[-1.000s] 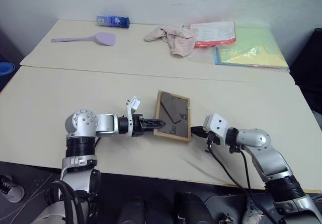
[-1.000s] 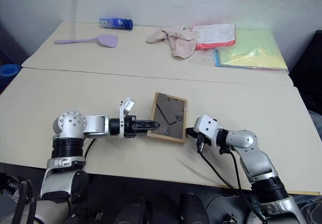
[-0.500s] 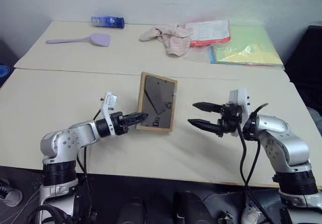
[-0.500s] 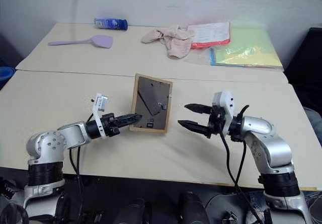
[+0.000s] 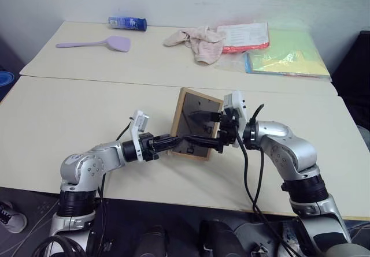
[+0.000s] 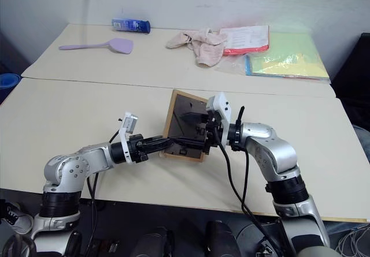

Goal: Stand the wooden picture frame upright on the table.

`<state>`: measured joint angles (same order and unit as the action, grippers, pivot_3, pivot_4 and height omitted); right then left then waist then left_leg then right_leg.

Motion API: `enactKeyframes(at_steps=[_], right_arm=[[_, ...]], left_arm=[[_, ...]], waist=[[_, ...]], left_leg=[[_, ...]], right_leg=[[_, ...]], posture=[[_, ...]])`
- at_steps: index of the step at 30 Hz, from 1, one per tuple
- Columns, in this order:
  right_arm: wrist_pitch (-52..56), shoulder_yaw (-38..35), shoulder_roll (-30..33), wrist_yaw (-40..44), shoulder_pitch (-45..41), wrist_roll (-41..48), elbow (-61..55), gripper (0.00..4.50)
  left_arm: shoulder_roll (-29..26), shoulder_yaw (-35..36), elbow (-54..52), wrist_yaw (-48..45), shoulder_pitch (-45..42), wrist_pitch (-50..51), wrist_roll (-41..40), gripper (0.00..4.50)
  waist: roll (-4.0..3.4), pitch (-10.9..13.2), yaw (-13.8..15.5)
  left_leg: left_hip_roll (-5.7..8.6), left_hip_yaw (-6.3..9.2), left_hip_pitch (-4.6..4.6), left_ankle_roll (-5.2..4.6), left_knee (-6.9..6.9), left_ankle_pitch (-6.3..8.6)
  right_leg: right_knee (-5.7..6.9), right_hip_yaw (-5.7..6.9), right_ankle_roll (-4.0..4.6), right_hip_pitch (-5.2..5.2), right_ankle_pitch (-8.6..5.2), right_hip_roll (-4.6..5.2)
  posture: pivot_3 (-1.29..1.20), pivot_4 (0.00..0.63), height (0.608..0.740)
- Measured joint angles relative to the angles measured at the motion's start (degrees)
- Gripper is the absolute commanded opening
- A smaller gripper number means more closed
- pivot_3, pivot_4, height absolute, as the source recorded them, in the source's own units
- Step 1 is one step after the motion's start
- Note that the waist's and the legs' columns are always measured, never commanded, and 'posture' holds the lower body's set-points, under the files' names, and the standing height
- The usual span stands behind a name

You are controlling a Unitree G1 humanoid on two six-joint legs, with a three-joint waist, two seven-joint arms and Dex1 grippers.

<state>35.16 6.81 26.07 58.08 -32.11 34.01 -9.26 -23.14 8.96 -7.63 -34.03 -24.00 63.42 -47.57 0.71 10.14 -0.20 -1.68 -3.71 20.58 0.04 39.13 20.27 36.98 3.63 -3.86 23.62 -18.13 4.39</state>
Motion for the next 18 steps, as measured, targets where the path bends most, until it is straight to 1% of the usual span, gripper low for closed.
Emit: enactKeyframes(at_steps=[2,4,8,11,15,18], right_arm=[[-0.02,-0.22,2.22,2.19,1.59,0.73,-2.31,4.44],[-0.29,-0.83,2.61,2.47,2.31,0.81,-2.57,4.44],[-1.24,-3.29,1.37,-0.49,2.77,1.03,-2.17,4.44],[-3.3,-3.73,1.25,-2.54,2.49,-1.46,0.48,4.44],[-4.67,-2.6,-2.6,-5.48,-0.25,-4.3,5.72,4.44],[-5.43,-1.74,-3.91,-5.48,-1.35,-5.03,6.11,4.44]], left_arm=[[-0.1,1.83,0.32,0.61,-0.1,0.86,-0.75,1.27],[-0.76,2.55,0.44,0.58,-0.08,0.83,-0.84,1.27],[-1.38,1.87,0.41,-0.08,0.39,0.63,-0.77,1.27],[-1.8,1.36,0.28,-0.66,1.08,0.11,-0.7,1.27],[-1.71,-0.14,-0.4,-0.87,1.12,-0.38,-0.66,1.27],[-1.68,-0.63,-0.3,-0.97,1.12,-0.81,-0.45,1.27]], waist=[[0.0,0.0,0.01],[0.0,0.0,-0.05],[0.0,0.0,-0.18],[0.0,0.0,-0.1],[-0.01,0.0,-0.24],[-0.01,0.01,-0.18]], left_leg=[[0.0,0.01,0.01,-0.01,0.0,0.01],[0.01,-0.01,0.0,-0.01,0.0,0.01],[-0.01,-0.01,-0.01,0.0,-0.01,0.0],[0.01,-0.01,-0.01,0.0,-0.01,0.0],[-0.01,-0.02,-0.01,0.01,-0.01,-0.01],[0.01,-0.02,0.0,0.01,-0.01,0.0]], right_leg=[[-0.01,0.01,0.0,0.0,0.0,0.0],[-0.01,0.0,0.0,0.0,0.0,0.01],[0.01,-0.01,0.0,0.01,0.0,-0.01],[-0.02,-0.01,0.0,0.0,0.0,0.01],[0.01,-0.02,0.0,0.02,0.0,-0.01],[0.0,-0.01,0.0,0.02,0.0,0.0]], posture=[[0.0,0.15,0.74],[0.0,0.15,0.74],[0.0,0.15,0.74],[0.0,0.15,0.74],[0.0,0.15,0.74],[0.0,0.15,0.74]])
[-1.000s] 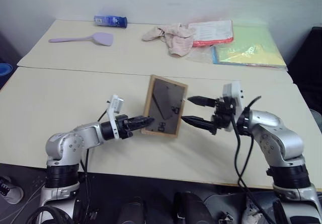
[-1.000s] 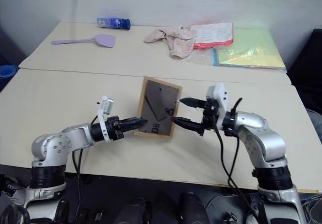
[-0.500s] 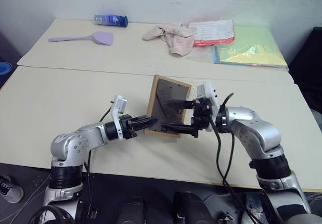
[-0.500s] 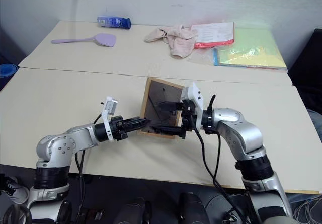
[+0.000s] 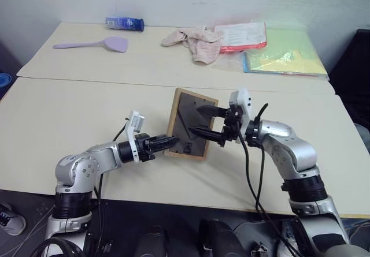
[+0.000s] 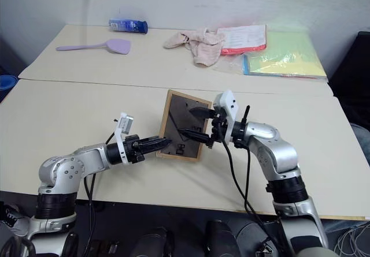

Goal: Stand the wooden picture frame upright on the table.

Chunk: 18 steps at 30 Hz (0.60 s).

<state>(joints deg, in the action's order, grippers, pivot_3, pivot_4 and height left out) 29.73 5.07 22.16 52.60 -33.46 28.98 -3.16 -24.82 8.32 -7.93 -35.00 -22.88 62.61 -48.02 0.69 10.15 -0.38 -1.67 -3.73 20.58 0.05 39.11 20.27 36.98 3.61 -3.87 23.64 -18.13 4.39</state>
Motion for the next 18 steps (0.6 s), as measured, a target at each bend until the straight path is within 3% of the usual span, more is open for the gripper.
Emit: enactKeyframes(at_steps=[12,18], right_arm=[[-0.44,-0.51,4.13,6.84,4.46,3.05,-7.34,4.44],[-16.6,-3.75,7.55,12.82,7.0,-0.66,-3.48,4.44]], left_arm=[[2.33,3.17,3.61,2.11,-2.41,6.53,-4.35,1.27],[0.88,8.65,7.15,6.23,-6.61,22.98,-11.95,1.27]], waist=[[0.01,0.0,0.12],[0.02,0.01,0.14]], left_leg=[[0.0,0.03,0.04,-0.04,0.0,0.02],[0.03,0.02,0.04,-0.03,0.0,0.02]], right_leg=[[-0.02,0.02,-0.01,0.0,0.01,0.01],[-0.05,0.03,-0.02,-0.01,0.01,0.0]], posture=[[0.0,0.15,0.74],[0.0,0.15,0.74]])
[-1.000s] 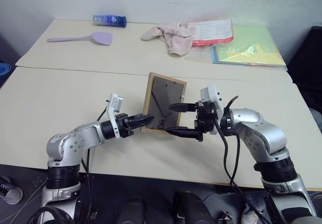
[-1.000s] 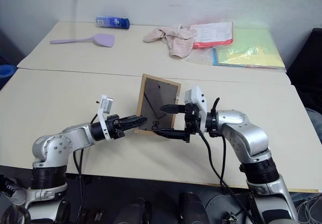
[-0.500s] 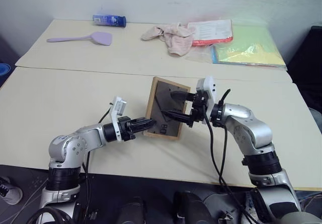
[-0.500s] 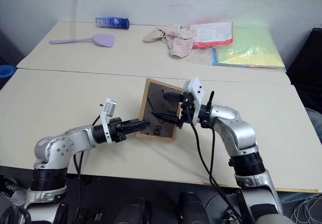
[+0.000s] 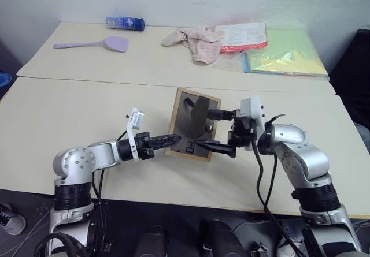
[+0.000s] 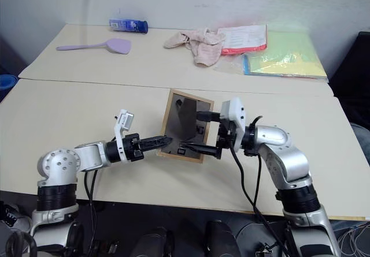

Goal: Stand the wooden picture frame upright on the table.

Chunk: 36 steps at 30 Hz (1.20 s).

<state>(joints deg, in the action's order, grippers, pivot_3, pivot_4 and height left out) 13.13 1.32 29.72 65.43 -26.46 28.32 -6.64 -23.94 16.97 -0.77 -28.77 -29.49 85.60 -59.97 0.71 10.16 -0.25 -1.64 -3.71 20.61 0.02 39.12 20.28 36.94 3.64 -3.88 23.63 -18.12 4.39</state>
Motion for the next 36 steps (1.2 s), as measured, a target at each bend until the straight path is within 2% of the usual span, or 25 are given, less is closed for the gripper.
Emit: enactKeyframes(at_steps=[3,6,11,15,21,25,30,31,34,36], right_arm=[[-8.37,-2.9,1.83,3.11,0.58,-1.4,3.34,4.44],[-19.35,-5.63,3.78,6.05,0.41,-3.52,6.66,4.44],[-45.55,-3.63,5.44,9.81,-0.99,-14.02,16.77,4.44],[-64.77,-1.41,1.58,1.37,-3.63,-26.87,26.59,4.44],[-77.6,-0.37,-1.44,-13.79,-6.13,-41.01,32.94,4.44],[-79.64,0.83,-1.4,-22.74,-6.13,-47.85,36.74,3.23],[-80.72,0.93,-1.06,-31.19,-6.9,-52.7,38.44,1.7],[-80.96,1.58,-0.62,-32.33,-7.22,-53.72,38.44,1.58],[-80.69,3.51,-0.54,-35.07,-7.28,-54.21,40.05,1.28],[-80.43,4.13,-0.59,-36.57,-7.68,-54.08,40.72,1.27]], left_arm=[[-3.03,0.57,4.94,2.03,-1.43,5.59,-3.99,1.27],[-8.26,-2.16,12.47,4.31,-3.44,6.95,-12.53,1.27],[-12.8,-7.63,21.52,9.28,-7.29,6.79,-24.15,1.27],[-14.92,-14.06,24.36,13.49,-8.3,6.83,-33.55,1.27],[-15.83,-19.58,24.59,20.95,-8.44,4.79,-46.39,1.27],[-16.9,-20.34,25.28,23.82,-8.39,2.34,-50.25,1.27],[-17.34,-20.23,25.31,23.98,-8.09,1.9,-50.8,1.27],[-17.48,-20.07,25.05,23.79,-7.77,1.84,-50.89,1.99],[-17.77,-17.18,19.58,21.85,-5.42,0.34,-51.27,2.85],[-19.27,-14.88,14.7,21.11,-3.01,-1.03,-51.51,3.43]], waist=[[0.02,0.01,0.0],[0.02,0.03,-0.11],[0.03,0.04,-0.34],[0.01,0.06,-1.29],[-0.01,0.06,-1.49],[-0.01,0.07,-1.48],[-0.02,0.07,-1.5],[-0.02,0.07,-1.55],[-0.03,0.08,-1.65],[-0.04,0.09,-1.84]], left_leg=[[0.0,0.0,0.0,-0.01,0.0,0.0],[-0.03,0.01,-0.02,0.03,0.0,-0.02],[-0.03,-0.01,-0.14,0.06,0.0,-0.02],[-0.04,0.01,-0.14,0.12,0.02,-0.06],[-0.06,0.02,-0.16,0.17,0.03,-0.1],[-0.04,0.02,-0.16,0.15,0.04,-0.11],[-0.04,0.02,-0.16,0.15,0.05,-0.12],[-0.04,0.01,-0.17,0.15,0.04,-0.12],[-0.06,0.0,-0.16,0.16,0.04,-0.13],[-0.07,-0.01,-0.16,0.16,0.03,-0.13]], right_leg=[[0.01,0.0,0.0,0.0,0.0,0.01],[0.0,-0.01,0.0,0.01,0.0,0.0],[-0.01,-0.04,0.0,-0.06,0.0,0.01],[0.08,-0.04,0.0,-0.05,0.0,0.03],[0.1,-0.04,0.02,-0.05,-0.01,0.02],[0.1,-0.04,0.02,-0.06,-0.01,0.02],[0.1,-0.04,0.03,-0.06,-0.01,0.01],[0.1,-0.05,0.03,-0.06,-0.02,0.0],[0.08,-0.06,0.03,-0.05,-0.02,-0.02],[0.07,-0.09,0.04,-0.05,-0.02,-0.02]], posture=[[0.0,0.15,0.74],[0.0,0.15,0.74],[0.0,0.15,0.74],[0.0,0.15,0.74],[0.0,0.15,0.74],[0.0,0.15,0.74],[0.0,0.15,0.74],[0.0,0.15,0.74],[0.0,0.15,0.74],[0.0,0.15,0.74]])
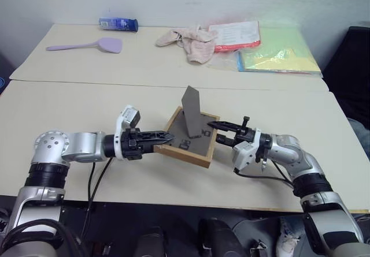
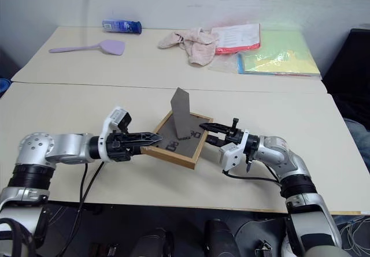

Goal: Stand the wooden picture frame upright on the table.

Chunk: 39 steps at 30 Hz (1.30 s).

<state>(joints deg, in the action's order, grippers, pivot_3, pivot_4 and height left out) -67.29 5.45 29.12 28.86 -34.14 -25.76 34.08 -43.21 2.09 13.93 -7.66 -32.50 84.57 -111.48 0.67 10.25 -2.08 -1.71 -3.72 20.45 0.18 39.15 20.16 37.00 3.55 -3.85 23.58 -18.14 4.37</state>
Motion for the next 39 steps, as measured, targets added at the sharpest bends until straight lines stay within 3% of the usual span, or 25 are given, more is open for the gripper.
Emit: enactKeyframes(at_steps=[3,5,8,12,15,21,34,35,39], right_arm=[[1.26,1.49,0.21,-0.02,-0.92,3.78,0.27,1.25],[3.02,2.74,0.43,1.57,-0.95,8.62,0.32,1.25],[11.69,5.73,0.34,9.7,0.8,22.87,-3.35,1.25],[50.1,7.28,-0.28,25.51,10.24,56.88,-21.3,1.25],[68.07,7.34,-0.2,27.52,10.98,65.92,-27.02,1.25],[78.89,7.02,-2.67,27.88,11.03,65.54,-24.88,1.25],[83.01,3.8,-5.85,30.66,10.25,60.66,-22.24,1.25],[83.19,3.13,-6.05,30.89,10.62,60.56,-22.72,1.97],[80.26,2.43,-6.07,33.04,12.59,59.1,-25.07,3.16]], left_arm=[[-6.07,6.99,-5.64,0.78,7.77,-4.45,-0.39,4.39],[-7.31,12.61,-8.6,-0.35,11.66,-8.46,2.55,4.41],[-8.13,19.83,-15.83,-9.74,18.12,-16.99,14.56,4.41],[-13.38,17.67,-28.23,-35.03,31.24,-41.04,45.92,4.5],[-11.31,13.84,-29.23,-43.76,33.34,-52.93,58.26,4.5],[-6.64,10.2,-29.24,-50.25,33.26,-62.72,67.89,4.5],[-5.16,10.35,-26.98,-52.08,30.67,-62.99,71.52,4.5],[-5.16,10.48,-26.94,-52.2,30.68,-63.03,71.79,4.5],[-5.21,11.53,-26.51,-52.42,31.22,-63.51,73.35,4.5]], waist=[[-0.03,0.02,-0.94],[-0.07,0.04,-0.92],[-0.08,0.05,-0.86],[-0.32,0.18,0.22],[-0.35,0.19,0.63],[-0.34,0.19,0.47],[-0.33,0.17,0.3],[-0.33,0.17,0.35],[-0.34,0.17,0.39]], left_leg=[[-0.04,0.06,-0.04,0.05,-0.04,-0.02],[-0.02,0.09,-0.07,0.05,-0.04,-0.03],[-0.02,0.11,-0.06,0.05,-0.06,-0.03],[0.03,0.19,0.04,0.01,-0.16,0.0],[0.04,0.19,-0.01,-0.04,-0.13,0.03],[0.02,0.18,0.1,-0.12,-0.32,0.14],[0.01,0.08,-0.06,-0.18,-0.21,0.16],[0.01,0.09,-0.04,-0.18,-0.22,0.16],[0.02,0.09,0.03,-0.2,-0.27,0.18]], right_leg=[[-0.05,0.0,0.08,0.02,-0.05,0.0],[-0.1,0.02,0.1,-0.02,-0.05,0.04],[-0.12,0.06,0.1,-0.06,-0.06,0.03],[-0.18,0.07,0.1,-0.08,-0.06,0.04],[-0.3,0.06,0.13,-0.08,-0.07,0.14],[-0.45,0.08,0.13,0.07,-0.07,0.17],[-0.2,0.04,0.1,-0.01,-0.05,0.16],[-0.21,0.04,0.1,0.0,-0.05,0.16],[-0.2,0.05,0.1,0.03,-0.05,0.15]], posture=[[0.0,0.15,0.74],[0.0,0.15,0.74],[0.0,0.15,0.74],[0.0,0.15,0.74],[0.0,0.15,0.74],[0.0,0.15,0.74],[0.0,0.15,0.74],[0.0,0.15,0.74],[0.0,0.15,0.74]])
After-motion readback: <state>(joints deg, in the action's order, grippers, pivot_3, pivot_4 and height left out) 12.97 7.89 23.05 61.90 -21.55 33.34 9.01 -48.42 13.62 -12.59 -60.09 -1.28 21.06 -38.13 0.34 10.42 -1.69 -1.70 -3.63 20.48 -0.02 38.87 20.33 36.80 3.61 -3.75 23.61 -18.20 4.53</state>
